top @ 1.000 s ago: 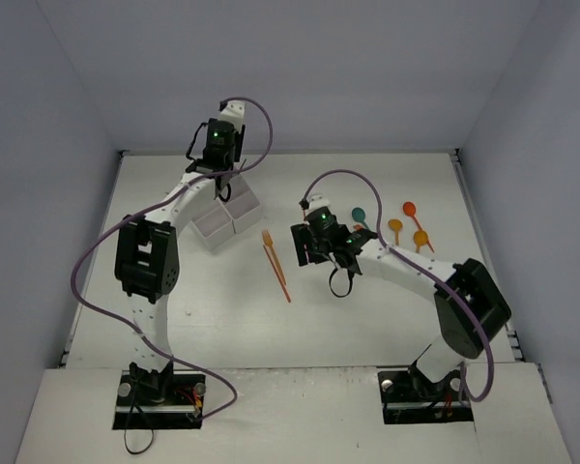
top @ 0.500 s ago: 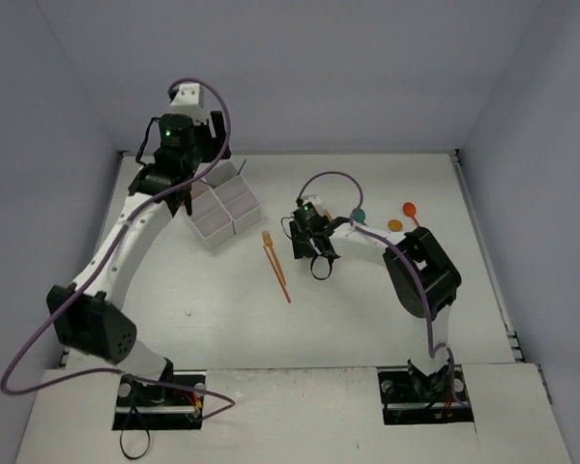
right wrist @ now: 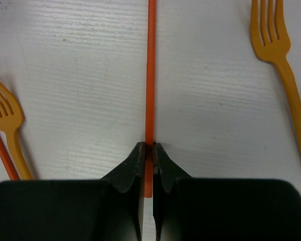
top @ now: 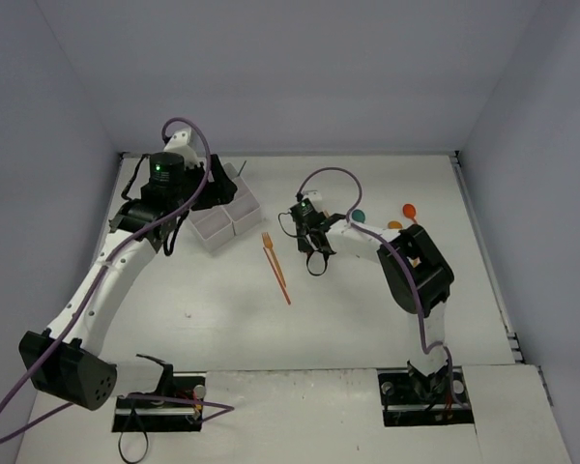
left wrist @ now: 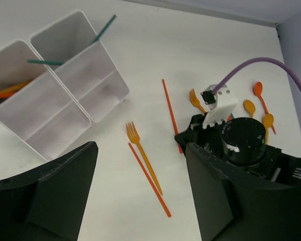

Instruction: Sort the eating utensils into containers

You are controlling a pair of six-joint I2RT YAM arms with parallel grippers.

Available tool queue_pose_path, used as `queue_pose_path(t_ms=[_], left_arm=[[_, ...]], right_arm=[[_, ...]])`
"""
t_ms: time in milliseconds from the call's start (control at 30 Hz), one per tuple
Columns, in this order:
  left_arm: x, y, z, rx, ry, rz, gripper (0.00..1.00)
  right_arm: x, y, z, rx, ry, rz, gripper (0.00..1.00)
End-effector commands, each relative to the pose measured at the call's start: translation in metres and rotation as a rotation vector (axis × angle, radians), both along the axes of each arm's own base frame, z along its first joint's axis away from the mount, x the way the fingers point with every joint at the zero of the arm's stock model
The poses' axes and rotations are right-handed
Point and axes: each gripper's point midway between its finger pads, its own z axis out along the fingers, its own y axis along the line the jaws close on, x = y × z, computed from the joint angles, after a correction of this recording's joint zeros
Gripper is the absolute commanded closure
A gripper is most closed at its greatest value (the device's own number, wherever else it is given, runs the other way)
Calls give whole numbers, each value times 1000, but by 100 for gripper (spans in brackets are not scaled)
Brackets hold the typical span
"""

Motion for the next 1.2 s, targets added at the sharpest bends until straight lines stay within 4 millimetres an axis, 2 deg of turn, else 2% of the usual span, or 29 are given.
queue_pose_path(t_ms=[0, 167, 233, 367, 533, 667, 833, 1000, 1067, 1167], left_arm=[[-7, -28, 26, -149, -11, -77, 32], [-3, -58, 32, -229, 17, -158, 29], [0, -70, 39, -262, 13, -186, 29], [4, -97, 44, -302, 10, -239, 29], [6, -127, 58, -358, -26, -296, 29], [9, -142, 65, -409, -36, -324, 29], [14, -151, 59, -407, -23, -322, 28], [17, -160, 50, -404, 2, -331, 30], [17, -164, 47, -405, 7, -338, 37], [19, -167, 47, -406, -2, -338, 65]], right_arm=[[4, -6, 48, 20, -88, 8, 100], [-12, -11, 113, 87, -211, 52, 100], [-24, -8, 145, 131, -275, 94, 100], [-54, 2, 179, 177, -349, 202, 100], [-79, 10, 220, 261, -444, 280, 100], [-89, 12, 236, 303, -467, 316, 100], [-92, 13, 247, 325, -487, 333, 100], [-91, 17, 246, 329, -482, 346, 100], [-90, 18, 246, 329, -481, 347, 100], [-89, 19, 244, 325, -481, 351, 100]])
